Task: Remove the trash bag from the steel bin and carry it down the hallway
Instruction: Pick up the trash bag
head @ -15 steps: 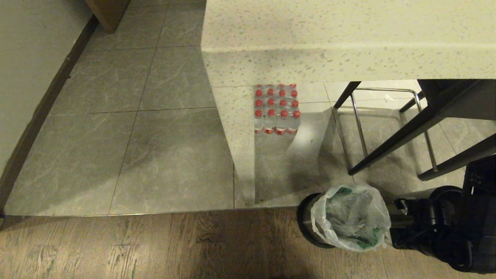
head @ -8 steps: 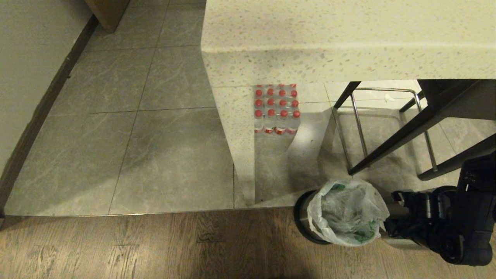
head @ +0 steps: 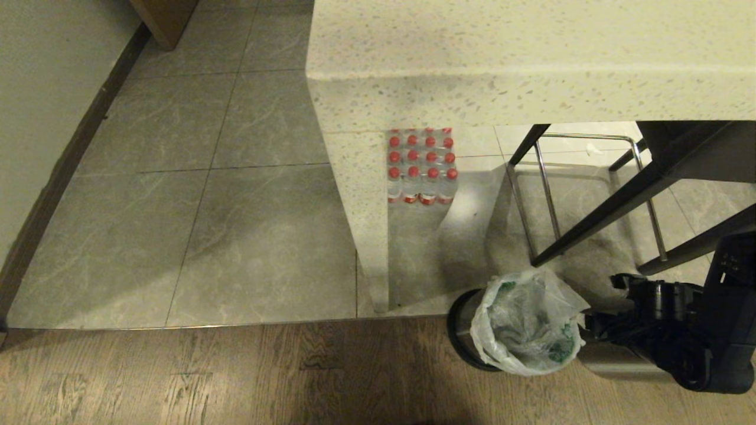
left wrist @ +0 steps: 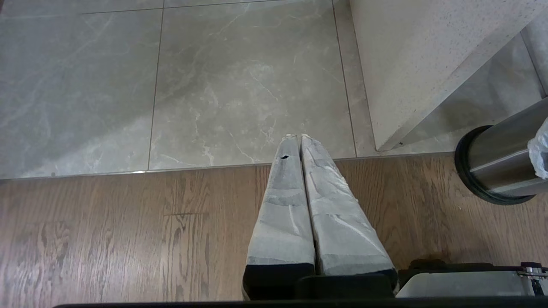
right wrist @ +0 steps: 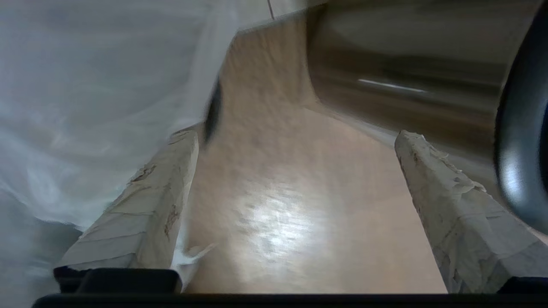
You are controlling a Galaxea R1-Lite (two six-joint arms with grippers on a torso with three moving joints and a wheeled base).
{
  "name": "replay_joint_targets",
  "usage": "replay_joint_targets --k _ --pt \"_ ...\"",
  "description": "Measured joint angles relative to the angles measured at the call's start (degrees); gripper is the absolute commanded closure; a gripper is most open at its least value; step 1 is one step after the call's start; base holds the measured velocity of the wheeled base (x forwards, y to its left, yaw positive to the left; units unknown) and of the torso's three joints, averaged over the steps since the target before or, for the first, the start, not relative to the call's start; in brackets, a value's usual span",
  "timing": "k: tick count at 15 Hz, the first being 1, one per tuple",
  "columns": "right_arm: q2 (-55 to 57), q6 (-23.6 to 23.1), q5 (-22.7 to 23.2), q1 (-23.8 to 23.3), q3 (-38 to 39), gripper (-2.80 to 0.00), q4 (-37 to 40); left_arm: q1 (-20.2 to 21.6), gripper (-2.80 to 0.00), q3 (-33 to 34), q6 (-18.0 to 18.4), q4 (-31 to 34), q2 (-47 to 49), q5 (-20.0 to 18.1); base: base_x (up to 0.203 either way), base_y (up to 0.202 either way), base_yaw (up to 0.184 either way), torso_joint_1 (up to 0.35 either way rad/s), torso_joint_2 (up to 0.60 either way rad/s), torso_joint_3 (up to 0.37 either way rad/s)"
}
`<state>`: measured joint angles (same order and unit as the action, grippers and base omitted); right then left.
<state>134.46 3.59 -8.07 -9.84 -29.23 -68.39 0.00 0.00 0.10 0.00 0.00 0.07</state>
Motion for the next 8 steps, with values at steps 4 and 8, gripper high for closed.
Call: replay_joint_targets --k 4,8 --pt "-1.7 9.6 0.2 0.0 -1.6 -2.80 0.4 0.0 0.00 0.0 0.0 0.0 0.0 0.0 0.000 0.000 0.000 0.000 0.00 0.000" --pt "-3.3 18.4 2.3 0.1 -2.4 -2.80 0.4 0.0 0.00 0.0 0.0 0.0 0.0 0.0 0.000 0.000 0.000 0.000 0.00 0.000"
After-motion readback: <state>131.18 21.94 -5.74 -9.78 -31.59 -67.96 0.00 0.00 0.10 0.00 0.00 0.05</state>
